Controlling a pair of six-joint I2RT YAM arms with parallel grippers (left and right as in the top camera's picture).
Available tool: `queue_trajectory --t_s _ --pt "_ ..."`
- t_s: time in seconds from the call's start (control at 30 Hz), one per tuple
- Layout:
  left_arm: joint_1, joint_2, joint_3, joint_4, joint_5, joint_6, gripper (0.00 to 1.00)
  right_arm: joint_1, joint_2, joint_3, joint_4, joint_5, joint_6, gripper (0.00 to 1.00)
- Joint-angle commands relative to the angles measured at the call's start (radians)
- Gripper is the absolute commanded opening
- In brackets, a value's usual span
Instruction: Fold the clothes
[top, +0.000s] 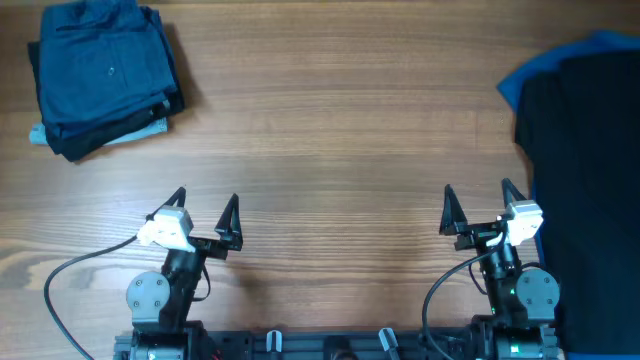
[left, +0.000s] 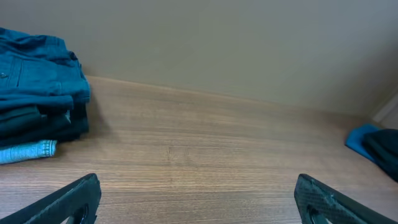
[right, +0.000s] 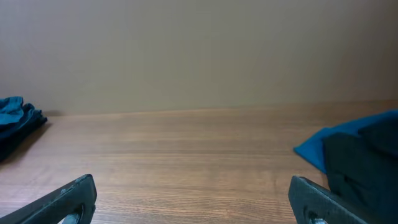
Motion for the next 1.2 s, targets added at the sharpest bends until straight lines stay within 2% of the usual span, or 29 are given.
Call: queue_trajectory --t_s 0.0,0.8,0.83,0.93,1.0,1.1,1.17 --pt "0.006 -0.007 -0.003 -0.008 -0.014 0.023 1.0 -0.005 -0.002 -0.002 0.003 -0.02 0.001 1.0" --pt "0.006 -0.007 -0.003 -0.007 -0.014 0.023 1.0 -0.005 -0.002 -0.002 0.003 -0.02 0.001 1.0" --pt "0.006 -0.007 -0.003 -0.007 -0.014 0.023 1.0 -0.005 -0.002 -0.002 0.005 -0.034 0.034 1.0" --pt "0.006 -0.007 -0.003 -0.007 -0.014 0.023 1.0 -0.005 -0.002 -0.002 0.008 -0.088 0.457 1.0" --pt "0.006 -0.007 -0.003 -0.007 -0.014 0.023 1.0 -0.005 -0.002 -0.002 0.008 -0.088 0.658 1.0" --pt "0.006 -0.007 -0.003 -0.007 -0.014 0.023 1.0 -0.005 -0.002 -0.002 0.018 -0.105 0.879 1.0" --pt "0.006 -0.007 -0.003 -0.007 -0.014 0.023 1.0 -0.005 -0.002 -0.002 0.075 -0.149 0.838 1.0"
